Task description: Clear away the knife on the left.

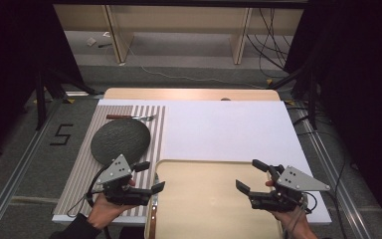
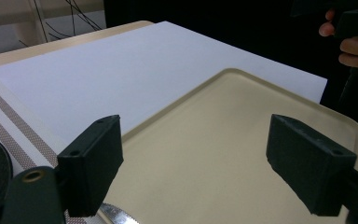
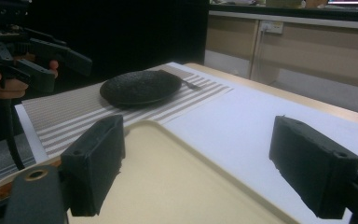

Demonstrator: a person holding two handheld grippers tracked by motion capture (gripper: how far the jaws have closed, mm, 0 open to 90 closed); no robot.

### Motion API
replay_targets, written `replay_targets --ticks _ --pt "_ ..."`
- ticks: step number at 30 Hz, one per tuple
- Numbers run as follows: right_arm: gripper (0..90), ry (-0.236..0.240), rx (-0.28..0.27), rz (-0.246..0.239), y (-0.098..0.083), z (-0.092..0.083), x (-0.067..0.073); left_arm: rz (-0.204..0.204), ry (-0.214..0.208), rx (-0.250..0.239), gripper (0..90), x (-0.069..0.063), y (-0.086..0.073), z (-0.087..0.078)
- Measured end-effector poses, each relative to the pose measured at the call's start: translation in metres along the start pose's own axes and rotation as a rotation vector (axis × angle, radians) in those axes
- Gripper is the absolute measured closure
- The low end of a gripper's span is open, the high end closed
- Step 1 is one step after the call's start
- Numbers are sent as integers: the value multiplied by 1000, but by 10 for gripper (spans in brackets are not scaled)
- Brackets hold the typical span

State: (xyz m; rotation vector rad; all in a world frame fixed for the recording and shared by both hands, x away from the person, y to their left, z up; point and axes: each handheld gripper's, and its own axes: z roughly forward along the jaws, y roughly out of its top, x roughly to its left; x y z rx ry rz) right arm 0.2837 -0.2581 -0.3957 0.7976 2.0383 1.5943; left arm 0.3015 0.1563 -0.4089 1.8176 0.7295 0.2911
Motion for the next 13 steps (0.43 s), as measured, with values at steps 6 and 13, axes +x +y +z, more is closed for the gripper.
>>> replay_targets --ticks 6,13 --pt "192 -1 0 1 0 0 0 -3 -4 11 177 0 0 2" --pt "192 -1 2 2 0 0 0 -3 -6 22 177 0 -1 3"
